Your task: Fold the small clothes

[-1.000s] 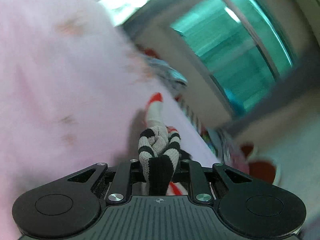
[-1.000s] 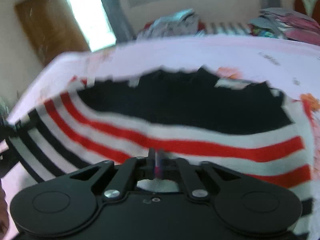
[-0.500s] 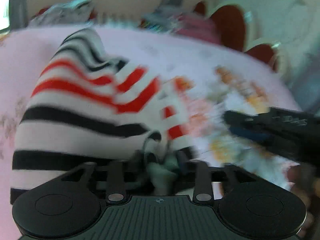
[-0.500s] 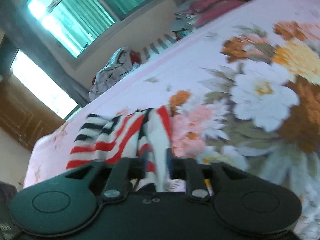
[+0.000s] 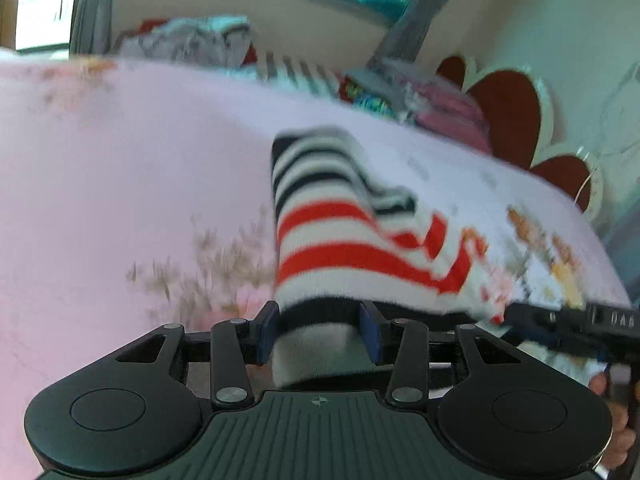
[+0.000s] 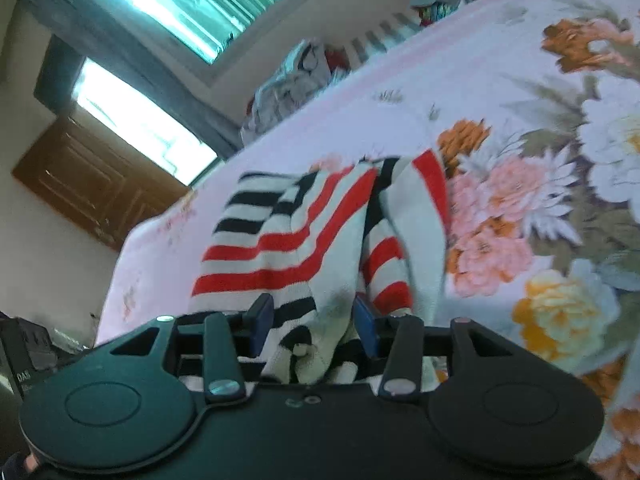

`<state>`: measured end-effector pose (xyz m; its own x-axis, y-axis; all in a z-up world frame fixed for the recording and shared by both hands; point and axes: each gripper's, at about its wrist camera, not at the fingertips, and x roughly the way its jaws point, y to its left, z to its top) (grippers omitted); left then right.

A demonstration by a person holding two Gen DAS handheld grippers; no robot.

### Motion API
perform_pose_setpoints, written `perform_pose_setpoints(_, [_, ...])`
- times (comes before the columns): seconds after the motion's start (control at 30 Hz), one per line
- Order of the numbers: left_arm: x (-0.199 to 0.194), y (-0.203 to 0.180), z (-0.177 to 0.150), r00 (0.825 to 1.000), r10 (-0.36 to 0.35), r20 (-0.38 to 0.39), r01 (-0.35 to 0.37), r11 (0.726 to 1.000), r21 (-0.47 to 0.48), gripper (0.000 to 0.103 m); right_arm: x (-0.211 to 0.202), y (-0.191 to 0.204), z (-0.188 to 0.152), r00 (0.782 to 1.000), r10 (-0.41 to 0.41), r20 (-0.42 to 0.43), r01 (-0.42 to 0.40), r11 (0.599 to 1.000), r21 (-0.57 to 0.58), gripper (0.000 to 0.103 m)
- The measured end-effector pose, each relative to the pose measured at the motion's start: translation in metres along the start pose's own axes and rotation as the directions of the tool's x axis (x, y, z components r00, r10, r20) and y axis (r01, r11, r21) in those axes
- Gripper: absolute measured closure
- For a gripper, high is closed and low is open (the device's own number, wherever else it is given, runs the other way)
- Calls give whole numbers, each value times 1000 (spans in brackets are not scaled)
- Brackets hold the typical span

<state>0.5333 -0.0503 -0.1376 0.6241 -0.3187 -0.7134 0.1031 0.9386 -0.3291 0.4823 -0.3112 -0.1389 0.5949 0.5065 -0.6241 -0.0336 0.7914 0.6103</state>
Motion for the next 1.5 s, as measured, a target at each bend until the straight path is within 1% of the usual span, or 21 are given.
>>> perform_pose_setpoints(0.1, [5,-4,-6,1000,0,20,0,1000,2,60,20,5,0,997,-59,-56,57,998,-35,58])
perform_pose_setpoints(0.2, [10,-8,-11,1000,-10,27,10,1000,5,60,29,13,-1,993,-95,-64,90,993,-74,59])
perform_pose_setpoints(0.23, [10,-8,-11,1000,-12,28,12,1000,10,60,31,18,-2,992,-108,-70,101,990,-98,63])
perform_pose_setpoints(0.3, [25,-14,-6,999,-18,36,17,1000,27,60,33,27,-4,990,-125,-65,115,982,-149,79])
perform_pose_setpoints(0.43, [15,-20,-5,995,-29,92,22,997,77,60,10,51,-12,991,-121,55,132,943,-306,84])
perform_pose_setpoints(0.53, [10,-37,5,989,-71,132,50,986,157,60,-22,58,-16,983,-80,164,134,925,-355,85])
perform_pose_setpoints(0.63, [24,-59,13,993,-78,94,53,968,246,60,-35,42,-21,972,-71,225,146,929,-341,85])
perform_pose_setpoints(0.67, [35,-67,14,997,-52,60,33,958,285,60,-28,32,-22,972,-83,219,153,933,-325,84])
perform_pose_setpoints(0.73, [52,-73,12,999,-47,7,43,945,324,60,1,2,-24,973,-195,124,222,937,-268,84])
perform_pose_setpoints(0.8, [54,-77,15,999,-33,2,31,943,331,60,-1,-15,-24,982,-137,126,157,973,-167,84])
perform_pose_setpoints(0.83, [54,-77,17,999,-31,-9,32,943,332,60,-3,-16,-23,983,-130,129,150,977,-152,84])
perform_pose_setpoints(1.03, [51,-81,19,999,-51,-20,54,922,382,60,-8,-14,-26,984,-122,126,144,972,-184,86])
perform_pose_setpoints(1.1, [52,-79,19,998,-61,-21,65,918,392,60,-11,-13,-27,988,-123,98,141,967,-214,85])
perform_pose_setpoints(1.13, [52,-76,21,997,-69,-26,74,920,384,60,-13,-14,-21,990,-110,91,127,972,-198,84])
perform_pose_setpoints(1.17, [50,-74,24,996,-81,-25,84,922,379,60,-18,-16,-14,991,-95,96,110,979,-173,78])
perform_pose_setpoints(1.27, [41,-64,35,991,-124,42,104,940,324,60,-14,-24,15,987,-92,135,108,987,-118,63])
perform_pose_setpoints(1.33, [46,-61,43,993,-108,47,88,948,307,60,0,-31,35,987,-101,125,112,990,-85,65])
perform_pose_setpoints(1.4, [56,-61,50,996,-82,26,70,950,304,60,13,-33,48,983,-139,119,149,985,-81,70])
perform_pose_setpoints(1.43, [61,-60,54,996,-84,23,74,950,302,60,15,-32,51,983,-132,130,145,985,-94,77])
perform_pose_setpoints(1.47, [65,-60,56,996,-88,18,79,951,299,60,14,-29,52,981,-127,150,146,982,-122,93])
perform_pose_setpoints(1.5, [69,-61,59,996,-90,16,81,952,296,60,11,-26,50,977,-128,173,156,975,-158,94])
